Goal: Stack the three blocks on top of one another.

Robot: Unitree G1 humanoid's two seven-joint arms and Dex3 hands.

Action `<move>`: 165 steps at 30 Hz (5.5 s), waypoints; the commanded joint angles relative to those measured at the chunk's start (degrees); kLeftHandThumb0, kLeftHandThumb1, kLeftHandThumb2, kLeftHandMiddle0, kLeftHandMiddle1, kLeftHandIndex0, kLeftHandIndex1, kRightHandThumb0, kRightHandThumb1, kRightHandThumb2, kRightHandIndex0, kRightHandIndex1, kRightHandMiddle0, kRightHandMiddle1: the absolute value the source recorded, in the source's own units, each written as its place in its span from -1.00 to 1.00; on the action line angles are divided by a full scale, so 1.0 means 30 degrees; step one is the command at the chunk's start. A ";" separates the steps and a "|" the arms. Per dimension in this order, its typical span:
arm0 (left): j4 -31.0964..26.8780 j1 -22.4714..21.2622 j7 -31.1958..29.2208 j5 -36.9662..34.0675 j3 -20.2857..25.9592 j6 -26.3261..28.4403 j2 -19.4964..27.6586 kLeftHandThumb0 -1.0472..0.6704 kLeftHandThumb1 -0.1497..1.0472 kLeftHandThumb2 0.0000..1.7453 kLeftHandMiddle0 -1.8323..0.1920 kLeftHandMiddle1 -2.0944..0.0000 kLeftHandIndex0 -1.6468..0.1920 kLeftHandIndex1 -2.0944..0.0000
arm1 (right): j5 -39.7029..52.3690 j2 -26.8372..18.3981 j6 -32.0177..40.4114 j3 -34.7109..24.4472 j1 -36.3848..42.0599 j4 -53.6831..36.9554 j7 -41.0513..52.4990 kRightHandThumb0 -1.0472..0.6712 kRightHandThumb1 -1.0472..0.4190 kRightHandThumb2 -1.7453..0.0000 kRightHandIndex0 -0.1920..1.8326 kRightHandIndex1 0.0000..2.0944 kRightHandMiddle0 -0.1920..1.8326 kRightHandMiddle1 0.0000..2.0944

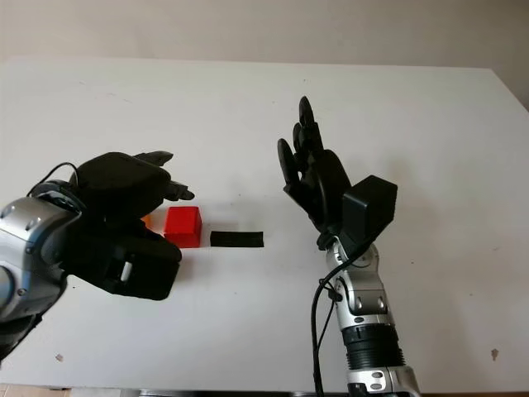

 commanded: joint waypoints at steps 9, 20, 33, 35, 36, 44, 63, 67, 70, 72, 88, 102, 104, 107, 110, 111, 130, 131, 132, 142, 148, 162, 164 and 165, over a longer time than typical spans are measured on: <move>0.0923 0.0386 0.1045 0.1959 0.0076 -0.0811 -0.1066 -0.72 1.00 -0.90 0.66 0.95 0.63 -0.07 | 0.0374 0.0009 -0.0007 -0.0126 0.0180 -0.0197 0.0359 -0.66 -1.00 0.42 -1.00 -1.00 -1.00 -1.00; 0.1348 0.0326 0.1116 0.1579 0.0369 -0.1507 -0.1270 -0.72 0.98 -0.94 0.58 0.94 0.64 -0.38 | 0.0166 -0.0061 0.0130 -0.0120 0.0180 -0.0301 0.0030 -0.67 -1.00 0.43 -1.00 -1.00 -1.00 -1.00; 0.1368 0.0281 0.0728 0.0914 0.0651 -0.2005 -0.1229 -0.51 0.84 -0.95 0.53 0.94 0.57 -0.48 | 0.0069 -0.0058 -0.0023 -0.0136 0.0114 -0.0274 0.0034 -0.67 -1.00 0.42 -1.00 -1.00 -1.00 -1.00; 0.1372 0.0394 0.1127 0.0947 0.0706 -0.2186 -0.1226 -0.36 0.81 -0.95 0.50 0.93 0.52 -0.42 | 0.0060 -0.0040 -0.0039 -0.0147 0.0111 -0.0265 0.0037 -0.67 -1.00 0.42 -1.00 -1.00 -1.00 -1.00; 0.1365 0.0469 0.1332 0.0810 0.0790 -0.2232 -0.1281 -0.31 0.81 -0.94 0.49 0.93 0.51 -0.42 | 0.0036 -0.0031 -0.0019 -0.0141 0.0116 -0.0287 0.0016 -0.67 -1.00 0.42 -1.00 -1.00 -1.00 -1.00; 0.1315 0.0940 0.3233 -0.0227 0.1325 -0.2522 -0.1667 -0.13 0.89 -0.94 0.36 0.94 0.38 -0.21 | 0.0076 0.0022 -0.0046 -0.0095 0.0199 -0.0284 0.0050 -0.68 -1.00 0.42 -1.00 -1.00 -1.00 -1.00; -0.0222 0.0032 0.2000 -0.2534 0.1826 0.0658 -0.4018 -0.13 0.97 -0.94 0.33 0.95 0.42 -0.39 | 0.0197 0.0433 0.0012 -0.0064 0.0317 -0.0235 0.0068 -0.63 -1.00 0.42 -1.00 -1.00 -1.00 -1.00; -0.0217 -0.0107 0.1815 -0.2557 0.1537 0.0755 -0.4215 -0.14 0.94 -0.94 0.34 0.95 0.40 -0.37 | 0.0079 0.0449 0.0063 -0.0014 0.0305 -0.0275 -0.0013 -0.62 -1.00 0.43 -1.00 -1.00 -1.00 -1.00; -0.0022 -0.0243 0.1838 -0.2474 0.1250 0.0925 -0.4537 -0.15 0.93 -0.94 0.34 0.95 0.38 -0.39 | -0.0039 0.0460 0.0067 0.0031 0.0301 -0.0306 -0.0090 -0.62 -1.00 0.42 -1.00 -1.00 -1.00 -1.00; 0.0135 -0.0405 0.1724 -0.2300 0.0922 0.0971 -0.4671 -0.14 0.93 -0.94 0.35 0.96 0.38 -0.41 | -0.0047 0.0499 0.0071 0.0034 0.0274 -0.0284 -0.0155 -0.63 -1.00 0.42 -1.00 -1.00 -1.00 -1.00; 0.1111 -0.0775 0.1828 -0.0370 -0.1387 -0.0341 -0.5103 -0.02 0.84 -0.94 0.24 0.91 0.36 -0.56 | -0.0254 0.0890 -0.0465 0.0277 0.0163 -0.0074 -0.0785 -0.61 -1.00 0.42 -1.00 -1.00 -1.00 -1.00; 0.2301 -0.0758 0.2040 0.1492 -0.2098 -0.0731 -0.5868 -0.01 0.83 -0.94 0.26 0.93 0.35 -0.62 | -0.0473 0.0959 -0.0477 0.0356 0.0360 -0.0208 -0.1199 -0.61 -1.00 0.41 -1.00 -1.00 -1.00 -0.99; 0.2506 -0.0754 0.2293 0.1528 -0.2091 -0.0842 -0.5894 -0.02 0.82 -0.94 0.26 0.93 0.35 -0.62 | -0.0455 0.0980 -0.0550 0.0339 0.0366 -0.0142 -0.1208 -0.61 -1.00 0.41 -1.00 -1.00 -1.00 -0.98; 0.2722 -0.0813 0.2258 0.1383 -0.2038 -0.0867 -0.5998 -0.02 0.83 -0.94 0.27 0.94 0.33 -0.63 | -0.0402 0.1029 -0.0393 0.0316 0.0359 -0.0183 -0.1267 -0.61 -1.00 0.42 -1.00 -1.00 -1.00 -0.97; 0.2739 -0.0911 0.1920 0.1228 -0.2016 -0.0804 -0.6126 -0.02 0.85 -0.93 0.28 0.94 0.34 -0.62 | -0.0394 0.1014 -0.0696 0.0308 0.0351 -0.0021 -0.1195 -0.60 -1.00 0.42 -1.00 -1.00 -1.00 -0.98; 0.2747 -0.0925 0.1933 0.1149 -0.2012 -0.0836 -0.6161 -0.04 0.85 -0.93 0.28 0.94 0.36 -0.62 | -0.0401 0.0995 -0.0751 0.0305 0.0345 0.0038 -0.1177 -0.61 -1.00 0.41 -1.00 -1.00 -1.00 -0.98; 0.2254 -0.0741 0.1273 0.0992 -0.1997 -0.1126 -0.5987 -0.49 0.79 -0.94 0.66 0.98 0.57 0.57 | -0.0229 0.0880 -0.0578 0.0210 0.0487 -0.0057 -0.0944 -0.61 -1.00 0.43 -1.00 -1.00 -1.00 -0.99; 0.2235 -0.0702 0.1356 0.1018 -0.1979 -0.1106 -0.6014 -0.51 0.78 -0.94 0.70 0.98 0.59 0.65 | -0.0217 0.0879 -0.0514 0.0208 0.0498 -0.0095 -0.0943 -0.61 -1.00 0.43 -1.00 -1.00 -1.00 -0.99; 0.2236 -0.0664 0.1455 0.1035 -0.1960 -0.1068 -0.6063 -0.52 0.78 -0.94 0.73 0.97 0.59 0.71 | -0.0229 0.0878 -0.0471 0.0211 0.0502 -0.0131 -0.0968 -0.61 -1.00 0.43 -1.00 -1.00 -1.00 -0.99; 0.1846 -0.0577 0.1064 0.0321 -0.1364 -0.0043 -0.6221 -0.67 0.80 -0.93 0.99 1.00 0.89 0.97 | -0.0140 0.0804 -0.0376 0.0159 0.0601 -0.0206 -0.0912 -0.62 -1.00 0.45 -1.00 -1.00 -1.00 -0.99; 0.0658 -0.0615 0.0033 -0.0807 -0.0312 0.0958 -0.6023 -0.68 0.80 -0.94 1.00 1.00 0.99 0.99 | -0.0153 0.0799 -0.0418 0.0148 0.0586 -0.0129 -0.0853 -0.62 -1.00 0.44 -1.00 -1.00 -1.00 -1.00; -0.0604 -0.1747 0.4002 -0.8311 0.8820 0.2095 -0.3061 -0.51 0.86 -0.94 0.56 0.91 0.49 0.84 | 0.0043 0.0504 -0.0378 -0.0089 0.0271 0.0222 -0.0260 -0.61 -1.00 0.44 -1.00 -1.00 -1.00 -1.00; 0.0162 -0.2227 0.3874 -0.8513 0.9362 0.2240 -0.1504 -0.51 0.83 -0.95 0.57 0.92 0.47 0.85 | 0.0042 0.0452 -0.0337 -0.0122 0.0222 0.0237 -0.0189 -0.62 -1.00 0.44 -1.00 -1.00 -1.00 -1.00; 0.0563 -0.2386 0.3841 -0.8656 0.9504 0.2177 -0.0828 -0.56 0.81 -0.95 0.55 0.91 0.45 0.84 | 0.0044 0.0442 -0.0275 -0.0135 0.0209 0.0209 -0.0167 -0.62 -1.00 0.45 -1.00 -1.00 -1.00 -1.00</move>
